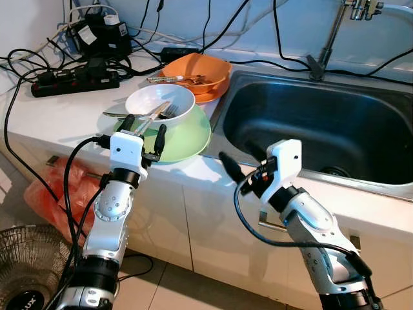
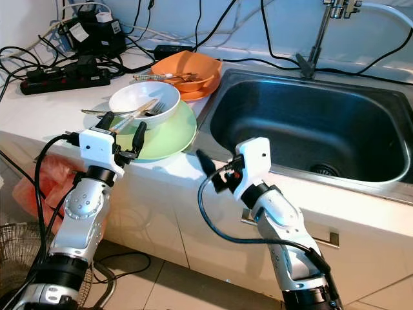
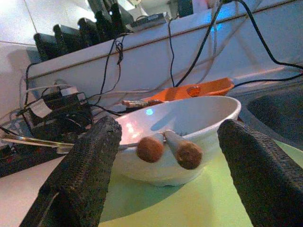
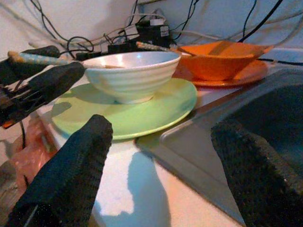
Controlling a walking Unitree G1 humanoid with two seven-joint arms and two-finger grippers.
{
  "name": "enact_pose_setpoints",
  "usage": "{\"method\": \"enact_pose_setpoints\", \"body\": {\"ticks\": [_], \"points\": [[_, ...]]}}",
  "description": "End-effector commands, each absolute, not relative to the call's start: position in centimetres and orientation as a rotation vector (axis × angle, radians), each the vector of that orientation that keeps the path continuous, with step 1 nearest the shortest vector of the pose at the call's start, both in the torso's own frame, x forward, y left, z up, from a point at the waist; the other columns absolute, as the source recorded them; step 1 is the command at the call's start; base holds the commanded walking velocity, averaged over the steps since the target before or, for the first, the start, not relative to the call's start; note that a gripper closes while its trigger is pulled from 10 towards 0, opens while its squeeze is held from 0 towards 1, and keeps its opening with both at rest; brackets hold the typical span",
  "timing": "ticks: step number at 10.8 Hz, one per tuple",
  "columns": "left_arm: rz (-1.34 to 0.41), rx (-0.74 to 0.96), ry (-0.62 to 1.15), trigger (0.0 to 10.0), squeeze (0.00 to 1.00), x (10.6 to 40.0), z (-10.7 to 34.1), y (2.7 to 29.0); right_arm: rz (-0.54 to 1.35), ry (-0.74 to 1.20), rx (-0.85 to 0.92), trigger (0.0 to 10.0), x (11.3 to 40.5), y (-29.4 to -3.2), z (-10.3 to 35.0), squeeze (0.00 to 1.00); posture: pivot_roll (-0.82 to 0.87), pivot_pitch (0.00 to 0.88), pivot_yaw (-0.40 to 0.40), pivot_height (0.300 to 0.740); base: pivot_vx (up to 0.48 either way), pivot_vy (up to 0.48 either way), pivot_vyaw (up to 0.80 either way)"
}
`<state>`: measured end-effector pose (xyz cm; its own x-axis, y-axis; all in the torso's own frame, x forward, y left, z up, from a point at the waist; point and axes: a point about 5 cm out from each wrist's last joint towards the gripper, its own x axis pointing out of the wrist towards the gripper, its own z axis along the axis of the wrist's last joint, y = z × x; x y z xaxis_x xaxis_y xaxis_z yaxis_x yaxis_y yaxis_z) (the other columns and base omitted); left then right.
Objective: Kitchen organization
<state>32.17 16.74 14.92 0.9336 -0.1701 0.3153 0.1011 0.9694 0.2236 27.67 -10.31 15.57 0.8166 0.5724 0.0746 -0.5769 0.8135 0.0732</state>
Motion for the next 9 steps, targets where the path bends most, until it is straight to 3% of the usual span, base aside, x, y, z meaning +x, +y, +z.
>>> {"method": "enact_pose_setpoints", "body": {"ticks": [1, 2, 3, 9], "points": [[-0.138, 0.215, -0.363, 8.0, 0.00, 32.4, 15.5, 16.9, 0.638, -0.054, 0.107, 10.0, 27.3, -10.2, 15.9, 0.00, 0.02, 0.025, 0.044, 0.740, 0.000, 0.000, 0.00], [-0.151, 0.212, -0.361, 2.5, 0.00, 32.6, 15.4, 16.9, 0.665, -0.036, 0.104, 10.0, 27.1, -10.2, 15.7, 0.00, 0.02, 0.025, 0.044, 0.740, 0.000, 0.000, 0.00], [-0.163, 0.206, -0.362, 0.0, 0.00, 32.8, 15.5, 16.5, 0.675, -0.025, 0.101, 10.0, 26.9, -10.3, 15.5, 0.00, 0.02, 0.028, 0.045, 0.740, 0.000, 0.000, 0.00], [-0.197, 0.188, -0.377, 0.0, 0.00, 33.2, 15.6, 15.7, 0.668, 0.006, 0.097, 10.0, 26.9, -10.8, 15.2, 0.00, 0.02, 0.028, 0.052, 0.740, 0.000, 0.000, 0.00]]}}
